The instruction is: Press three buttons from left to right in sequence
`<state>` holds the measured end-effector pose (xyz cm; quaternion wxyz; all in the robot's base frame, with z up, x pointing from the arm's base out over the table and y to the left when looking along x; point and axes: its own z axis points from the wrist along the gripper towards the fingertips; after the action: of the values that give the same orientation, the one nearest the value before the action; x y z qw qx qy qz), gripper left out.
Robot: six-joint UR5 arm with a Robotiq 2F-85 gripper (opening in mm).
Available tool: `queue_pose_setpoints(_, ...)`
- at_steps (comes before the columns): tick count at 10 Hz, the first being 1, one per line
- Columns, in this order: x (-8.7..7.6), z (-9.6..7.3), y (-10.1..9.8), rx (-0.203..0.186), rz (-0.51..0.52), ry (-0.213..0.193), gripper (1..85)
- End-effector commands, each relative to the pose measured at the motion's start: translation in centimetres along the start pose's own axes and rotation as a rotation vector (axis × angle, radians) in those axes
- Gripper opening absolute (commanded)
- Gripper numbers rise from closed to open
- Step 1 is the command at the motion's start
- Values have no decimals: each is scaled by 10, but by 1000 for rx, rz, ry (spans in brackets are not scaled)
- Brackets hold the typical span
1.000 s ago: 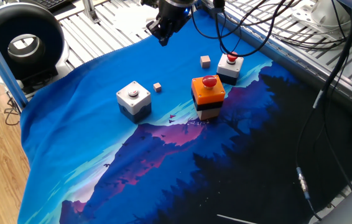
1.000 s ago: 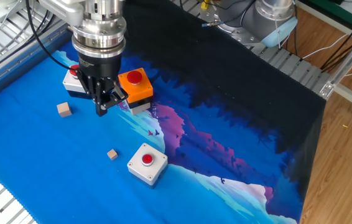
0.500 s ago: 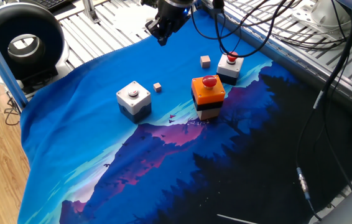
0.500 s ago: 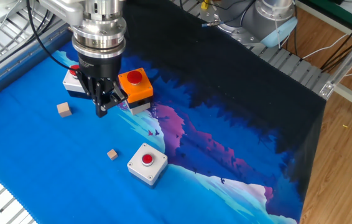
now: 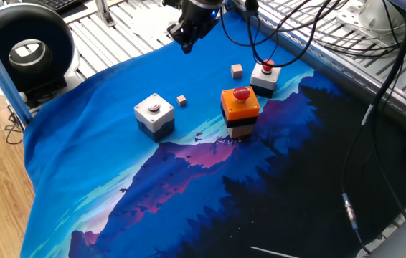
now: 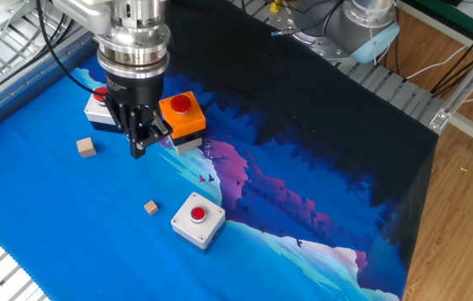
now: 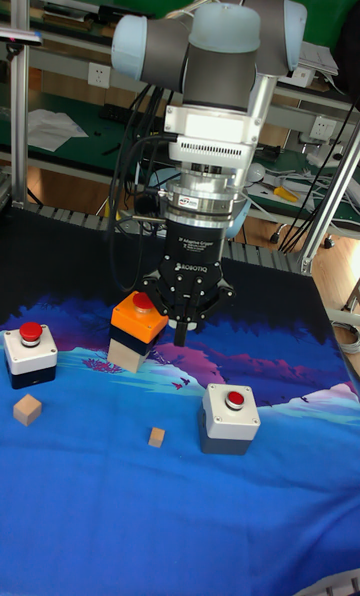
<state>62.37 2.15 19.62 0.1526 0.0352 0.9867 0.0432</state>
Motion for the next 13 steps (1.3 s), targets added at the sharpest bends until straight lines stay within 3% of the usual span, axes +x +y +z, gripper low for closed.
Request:
queue_pose_setpoints(1, -2, 1, 5, -21, 10, -6, 10)
queue_pose_setpoints(13, -3, 1, 5, -18, 3, -12, 10)
